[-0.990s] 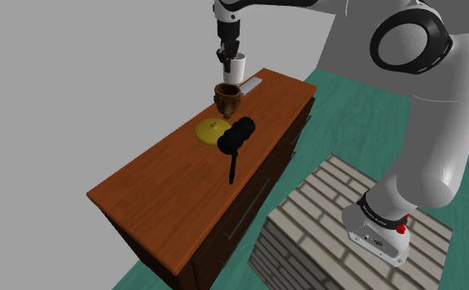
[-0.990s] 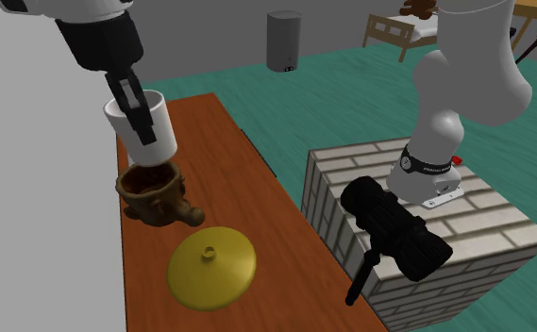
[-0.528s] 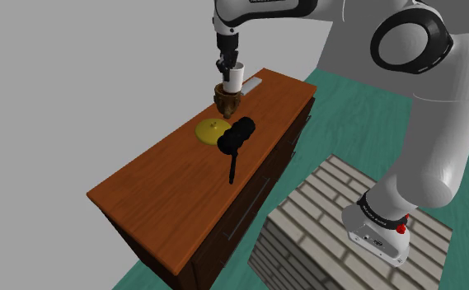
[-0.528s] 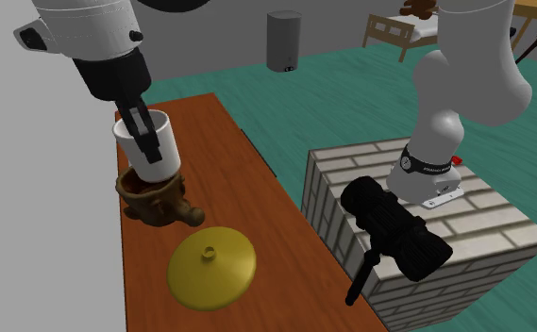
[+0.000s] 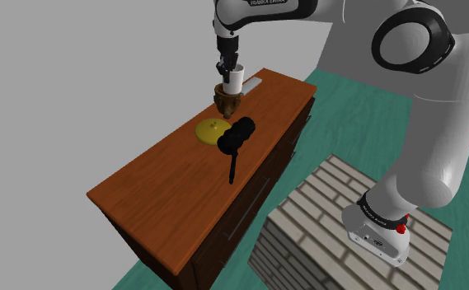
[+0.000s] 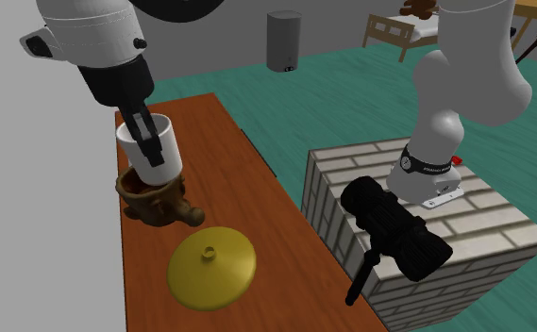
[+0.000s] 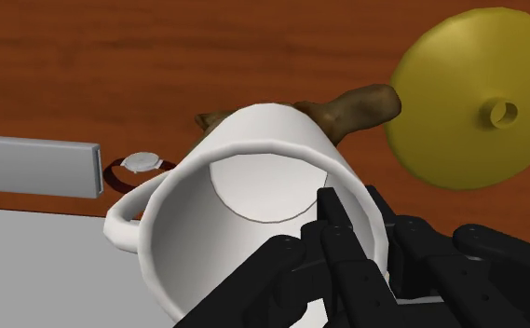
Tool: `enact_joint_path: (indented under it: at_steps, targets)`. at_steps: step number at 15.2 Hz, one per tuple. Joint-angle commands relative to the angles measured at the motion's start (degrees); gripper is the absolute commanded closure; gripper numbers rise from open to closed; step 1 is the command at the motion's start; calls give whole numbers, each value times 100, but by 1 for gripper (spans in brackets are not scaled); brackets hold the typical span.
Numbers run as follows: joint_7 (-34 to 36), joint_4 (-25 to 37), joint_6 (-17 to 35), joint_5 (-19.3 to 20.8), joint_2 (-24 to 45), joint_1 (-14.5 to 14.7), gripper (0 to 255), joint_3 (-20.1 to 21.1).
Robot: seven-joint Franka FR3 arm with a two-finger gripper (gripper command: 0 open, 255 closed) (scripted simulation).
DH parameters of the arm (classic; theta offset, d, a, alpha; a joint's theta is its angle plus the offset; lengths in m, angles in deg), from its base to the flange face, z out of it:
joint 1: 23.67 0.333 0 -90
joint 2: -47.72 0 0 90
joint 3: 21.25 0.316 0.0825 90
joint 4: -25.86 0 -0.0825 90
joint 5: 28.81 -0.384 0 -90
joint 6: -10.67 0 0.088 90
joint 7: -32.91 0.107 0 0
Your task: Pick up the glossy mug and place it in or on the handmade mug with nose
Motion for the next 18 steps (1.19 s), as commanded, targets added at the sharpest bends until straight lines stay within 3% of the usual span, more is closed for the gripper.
enact_joint_path:
  at_steps: [1,6,10,18]
  targets:
    - [0,-2,2,0,1,0,0,0]
    - [0,0,1,0,2,0,0,0]
    - [-21,877,-779,2,99,54,0,10]
    - [-21,875,-777,2,98,54,0,10]
